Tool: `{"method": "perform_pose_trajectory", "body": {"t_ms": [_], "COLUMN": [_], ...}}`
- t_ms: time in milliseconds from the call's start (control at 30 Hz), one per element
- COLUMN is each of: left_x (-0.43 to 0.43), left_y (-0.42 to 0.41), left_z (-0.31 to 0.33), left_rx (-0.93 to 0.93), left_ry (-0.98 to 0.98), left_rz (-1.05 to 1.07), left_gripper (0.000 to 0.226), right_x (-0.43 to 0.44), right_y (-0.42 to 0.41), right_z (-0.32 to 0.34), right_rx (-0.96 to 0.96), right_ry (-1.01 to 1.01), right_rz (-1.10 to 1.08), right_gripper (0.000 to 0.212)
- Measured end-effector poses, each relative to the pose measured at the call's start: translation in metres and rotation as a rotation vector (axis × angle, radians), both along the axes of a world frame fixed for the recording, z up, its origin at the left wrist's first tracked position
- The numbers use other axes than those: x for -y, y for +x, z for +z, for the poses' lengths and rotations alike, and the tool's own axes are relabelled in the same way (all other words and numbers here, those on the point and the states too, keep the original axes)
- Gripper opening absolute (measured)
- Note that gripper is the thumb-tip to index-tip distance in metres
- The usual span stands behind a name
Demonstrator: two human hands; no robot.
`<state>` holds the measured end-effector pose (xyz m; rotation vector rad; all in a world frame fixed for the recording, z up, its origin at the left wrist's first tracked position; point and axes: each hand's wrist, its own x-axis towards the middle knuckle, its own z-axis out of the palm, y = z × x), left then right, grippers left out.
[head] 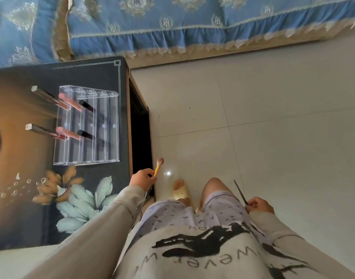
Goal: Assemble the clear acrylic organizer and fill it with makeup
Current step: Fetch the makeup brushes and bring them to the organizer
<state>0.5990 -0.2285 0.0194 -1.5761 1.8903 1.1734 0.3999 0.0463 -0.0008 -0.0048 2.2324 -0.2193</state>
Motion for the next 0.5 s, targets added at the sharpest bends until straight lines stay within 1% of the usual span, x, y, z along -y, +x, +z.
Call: {"method": "perform_pose_trajectory", "body": {"t_ms": [100, 267, 367, 500], "left_x": [0.011, 0.017, 0.015, 0.0], "left_y": [-0.011, -0.021, -0.024, -0.035], "left_z": [-0.002, -0.008, -0.011, -0.011], "left_rx": [-0.009, 0.004, 0.052, 0.105], "left_ry": [0.032, 0.058, 0.099, 0.119], "left_rz": [0.055, 0.203, 0.314, 0.597], "left_gripper": [0.018, 0.019, 0.018, 0.013], "right_x": [0.031, 0.091, 0.134, 0.206], "right_y": [-0.028, -0.077, -0.113, -0.167], "right_z": [0.001, -0.004, -0.006, -0.005], "right_rx": [-0.025, 0.018, 0.046, 0.082], "right_ry": [-0.011, -0.009, 0.013, 0.02], "right_rz": [0.026, 0.183, 0.367, 0.618], "right_gripper": [0.018, 0.019, 0.018, 0.019]}}
